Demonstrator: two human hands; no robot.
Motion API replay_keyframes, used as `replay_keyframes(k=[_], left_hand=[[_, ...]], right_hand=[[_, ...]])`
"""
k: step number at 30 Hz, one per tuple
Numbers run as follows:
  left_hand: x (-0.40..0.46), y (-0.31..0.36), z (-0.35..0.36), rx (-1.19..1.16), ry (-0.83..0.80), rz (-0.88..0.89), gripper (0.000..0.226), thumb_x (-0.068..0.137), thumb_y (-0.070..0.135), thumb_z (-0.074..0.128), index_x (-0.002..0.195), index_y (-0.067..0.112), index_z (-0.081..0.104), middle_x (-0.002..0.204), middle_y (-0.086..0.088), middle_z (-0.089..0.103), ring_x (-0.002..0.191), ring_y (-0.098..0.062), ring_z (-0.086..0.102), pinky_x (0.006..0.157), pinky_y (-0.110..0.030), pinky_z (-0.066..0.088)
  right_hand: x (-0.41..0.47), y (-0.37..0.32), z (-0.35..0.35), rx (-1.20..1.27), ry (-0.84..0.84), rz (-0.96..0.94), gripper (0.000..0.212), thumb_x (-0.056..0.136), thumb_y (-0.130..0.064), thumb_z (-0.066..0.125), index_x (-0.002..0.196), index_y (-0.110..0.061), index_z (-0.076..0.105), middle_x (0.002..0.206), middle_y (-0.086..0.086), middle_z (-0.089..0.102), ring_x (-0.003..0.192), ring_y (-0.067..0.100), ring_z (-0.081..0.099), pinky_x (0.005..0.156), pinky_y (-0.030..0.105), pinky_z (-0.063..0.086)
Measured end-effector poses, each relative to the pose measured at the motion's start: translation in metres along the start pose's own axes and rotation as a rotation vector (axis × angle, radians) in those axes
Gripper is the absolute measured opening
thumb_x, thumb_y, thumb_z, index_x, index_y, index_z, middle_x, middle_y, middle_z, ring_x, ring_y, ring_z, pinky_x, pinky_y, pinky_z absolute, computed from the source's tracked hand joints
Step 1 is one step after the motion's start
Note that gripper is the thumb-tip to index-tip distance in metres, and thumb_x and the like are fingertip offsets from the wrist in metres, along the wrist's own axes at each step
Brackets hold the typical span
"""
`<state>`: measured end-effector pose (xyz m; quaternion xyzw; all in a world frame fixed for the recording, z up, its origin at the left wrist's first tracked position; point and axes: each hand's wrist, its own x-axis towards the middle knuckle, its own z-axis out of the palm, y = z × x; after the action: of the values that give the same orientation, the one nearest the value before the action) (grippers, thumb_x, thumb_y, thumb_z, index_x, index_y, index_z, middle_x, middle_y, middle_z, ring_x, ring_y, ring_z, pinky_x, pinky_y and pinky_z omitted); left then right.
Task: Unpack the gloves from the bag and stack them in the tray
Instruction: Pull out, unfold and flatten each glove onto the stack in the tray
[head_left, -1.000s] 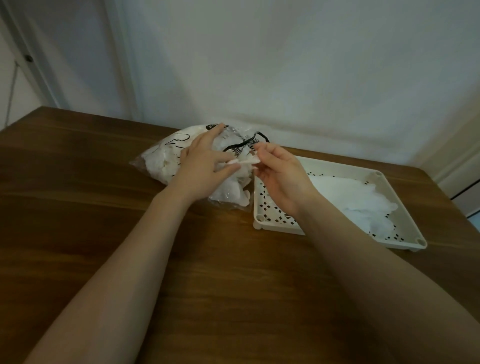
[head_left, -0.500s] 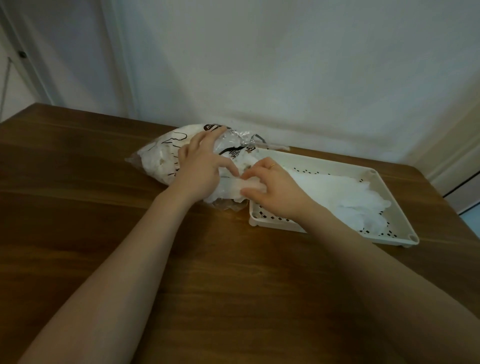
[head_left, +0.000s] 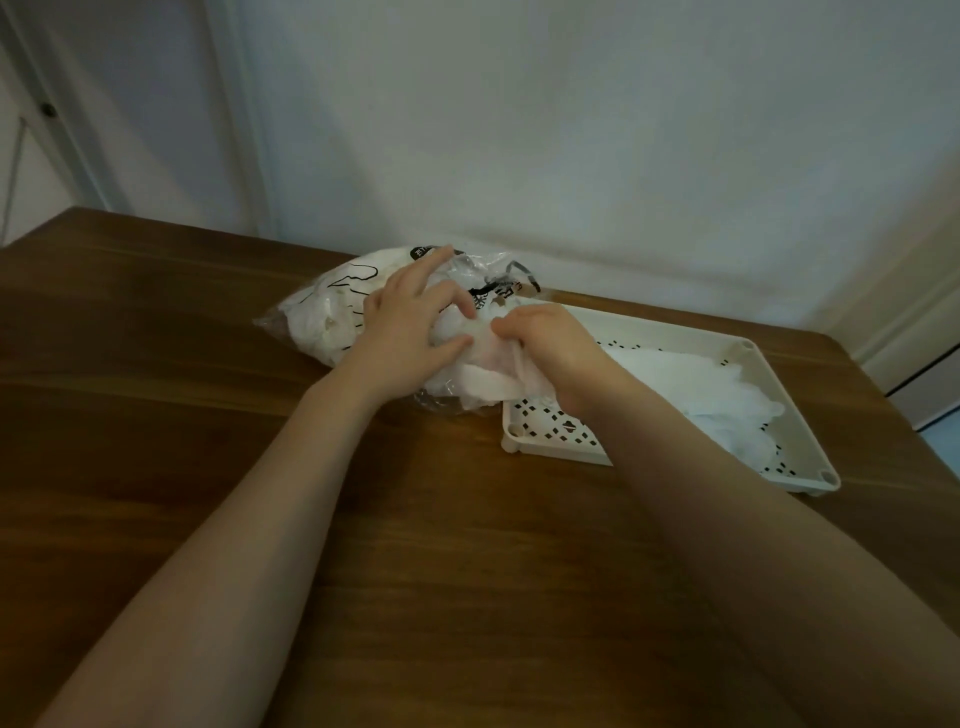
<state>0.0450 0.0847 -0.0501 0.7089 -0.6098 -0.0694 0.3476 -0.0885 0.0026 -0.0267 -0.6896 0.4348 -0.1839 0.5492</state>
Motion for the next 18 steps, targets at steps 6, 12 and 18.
replay_keyframes(k=[6, 12, 18], left_hand=[[-0.001, 0.005, 0.005, -0.018, 0.027, 0.133, 0.01, 0.083, 0.041, 0.052, 0.079, 0.043, 0.061, 0.154, 0.012, 0.016, 0.143, -0.016, 0.001, 0.106, -0.04, -0.002], [-0.003, 0.002, 0.005, -0.011, 0.08, 0.185, 0.016, 0.07, 0.05, 0.069, 0.059, 0.042, 0.062, 0.147, 0.021, 0.017, 0.141, -0.013, 0.003, 0.106, -0.032, -0.005], [-0.003, 0.002, 0.018, 0.395, -0.013, 0.134, 0.031, 0.08, 0.047, 0.064, 0.056, 0.028, 0.068, 0.154, 0.015, 0.014, 0.143, -0.027, -0.01, 0.106, -0.04, -0.02]], right_hand=[[0.01, 0.009, 0.002, 0.338, 0.033, 0.171, 0.033, 0.099, -0.031, 0.042, 0.119, -0.006, 0.052, 0.113, 0.013, 0.064, 0.102, 0.028, 0.064, 0.096, 0.046, 0.049], [0.008, 0.009, 0.001, 0.186, 0.06, 0.09, 0.042, 0.099, -0.039, 0.037, 0.132, -0.015, 0.047, 0.131, 0.011, 0.055, 0.119, 0.028, 0.053, 0.105, 0.049, 0.039], [0.0, -0.003, -0.012, 0.359, 0.17, -0.085, 0.031, 0.101, -0.032, 0.037, 0.122, -0.014, 0.053, 0.124, 0.006, 0.056, 0.119, 0.02, 0.05, 0.11, 0.044, 0.034]])
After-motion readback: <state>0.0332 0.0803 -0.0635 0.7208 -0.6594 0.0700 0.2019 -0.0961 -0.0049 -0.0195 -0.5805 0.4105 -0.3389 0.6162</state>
